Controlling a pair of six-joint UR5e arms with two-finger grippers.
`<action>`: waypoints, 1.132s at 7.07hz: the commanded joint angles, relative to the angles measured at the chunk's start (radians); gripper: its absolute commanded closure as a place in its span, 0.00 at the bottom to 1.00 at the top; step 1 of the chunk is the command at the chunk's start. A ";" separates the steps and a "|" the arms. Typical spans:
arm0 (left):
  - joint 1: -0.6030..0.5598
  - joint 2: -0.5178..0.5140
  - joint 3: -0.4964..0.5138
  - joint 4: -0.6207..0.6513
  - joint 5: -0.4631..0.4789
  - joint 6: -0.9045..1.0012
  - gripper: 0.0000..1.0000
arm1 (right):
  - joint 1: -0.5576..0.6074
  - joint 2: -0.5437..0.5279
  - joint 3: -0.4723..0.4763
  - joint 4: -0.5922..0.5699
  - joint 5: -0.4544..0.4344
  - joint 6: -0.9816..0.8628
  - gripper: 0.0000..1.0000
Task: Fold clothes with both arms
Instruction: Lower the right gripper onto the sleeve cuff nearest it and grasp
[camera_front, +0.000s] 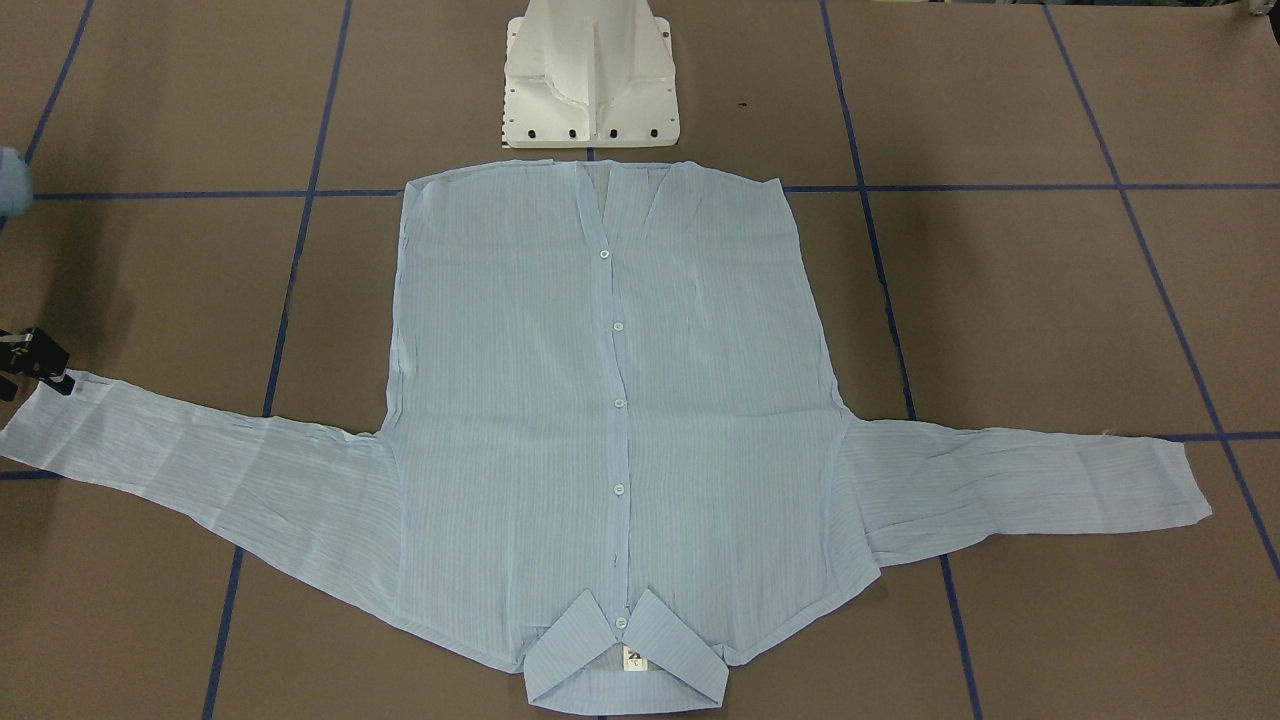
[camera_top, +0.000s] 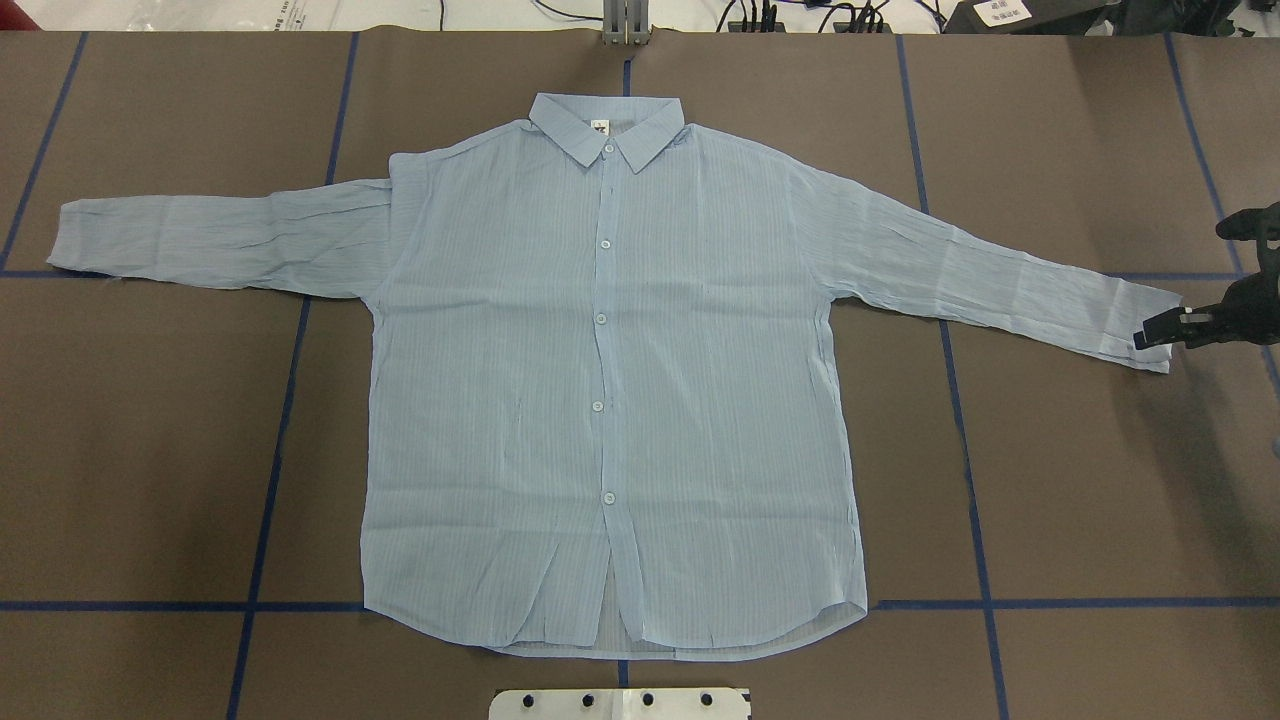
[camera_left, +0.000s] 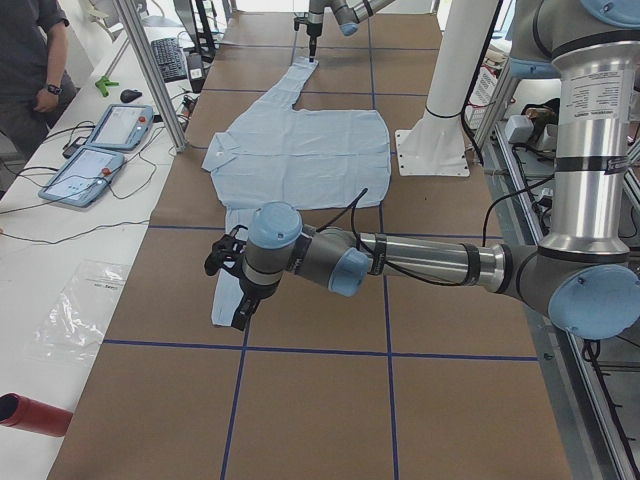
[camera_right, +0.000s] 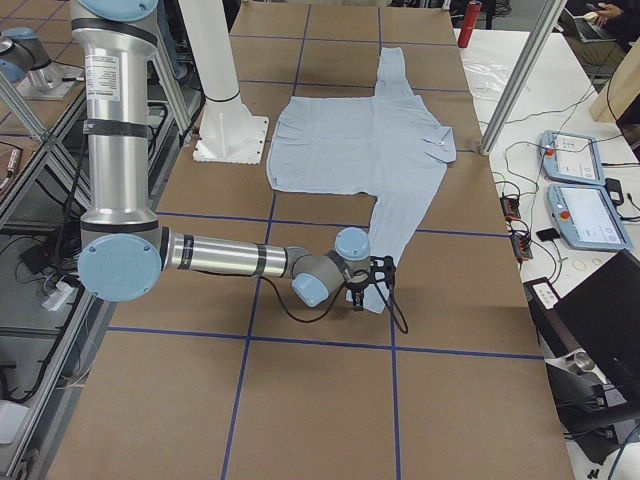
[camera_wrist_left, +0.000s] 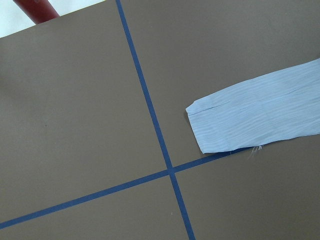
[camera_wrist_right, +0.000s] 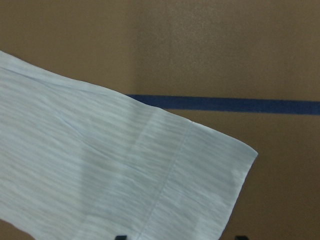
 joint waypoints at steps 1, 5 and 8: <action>0.001 -0.002 0.001 0.001 0.000 -0.002 0.00 | -0.002 0.000 -0.010 -0.007 0.001 -0.002 0.27; 0.001 -0.008 0.002 0.003 0.001 -0.002 0.00 | -0.014 -0.001 -0.019 -0.010 0.001 0.000 0.54; 0.001 -0.010 0.010 0.003 0.003 -0.002 0.00 | -0.018 0.008 -0.010 -0.010 0.036 0.000 0.87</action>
